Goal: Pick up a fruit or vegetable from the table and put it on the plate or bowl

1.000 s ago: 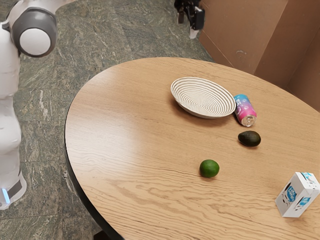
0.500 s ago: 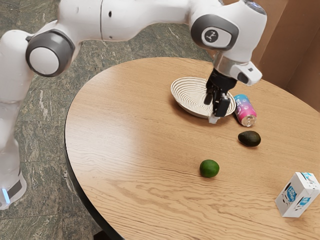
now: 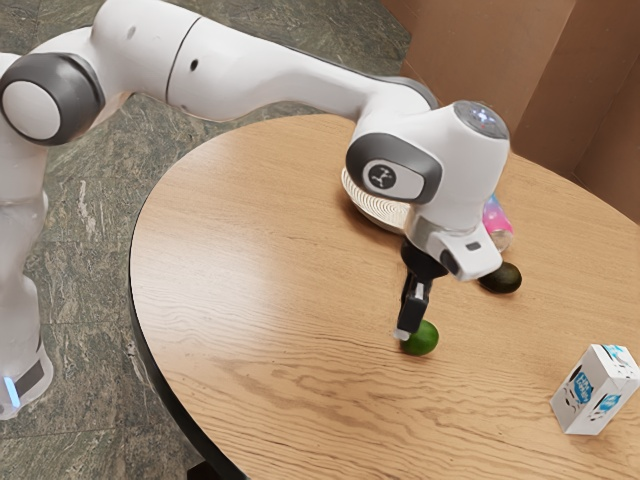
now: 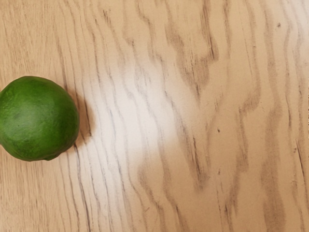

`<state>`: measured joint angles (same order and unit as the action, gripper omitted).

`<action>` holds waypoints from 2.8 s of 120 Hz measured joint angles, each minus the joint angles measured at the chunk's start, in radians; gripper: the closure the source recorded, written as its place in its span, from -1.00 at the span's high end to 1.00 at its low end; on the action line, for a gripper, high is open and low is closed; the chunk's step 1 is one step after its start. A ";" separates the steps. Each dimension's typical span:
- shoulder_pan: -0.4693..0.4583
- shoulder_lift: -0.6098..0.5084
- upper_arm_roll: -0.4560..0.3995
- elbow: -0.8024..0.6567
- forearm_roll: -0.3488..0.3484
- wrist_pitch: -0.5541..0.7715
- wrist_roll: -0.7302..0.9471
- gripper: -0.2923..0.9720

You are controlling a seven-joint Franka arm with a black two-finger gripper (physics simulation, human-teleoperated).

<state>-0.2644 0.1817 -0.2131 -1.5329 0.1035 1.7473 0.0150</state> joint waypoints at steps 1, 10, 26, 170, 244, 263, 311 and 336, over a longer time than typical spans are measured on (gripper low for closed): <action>0.000 0.000 0.000 0.000 0.000 0.004 0.002 0.54; 0.004 0.004 0.005 -0.022 -0.006 0.038 0.023 0.54; 0.018 0.004 0.034 -0.087 -0.035 0.095 0.053 0.54; 0.129 0.186 0.002 0.056 -0.053 0.159 0.211 0.54; 0.140 0.206 0.015 0.022 -0.105 0.160 0.232 0.54; 0.140 0.219 0.015 0.022 -0.109 0.165 0.235 0.54; 0.139 0.232 0.015 0.023 -0.114 0.182 0.239 0.54; 0.139 0.238 0.015 0.024 -0.114 0.193 0.241 0.54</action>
<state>-0.1254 0.4198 -0.1978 -1.5086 -0.0107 1.9401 0.2558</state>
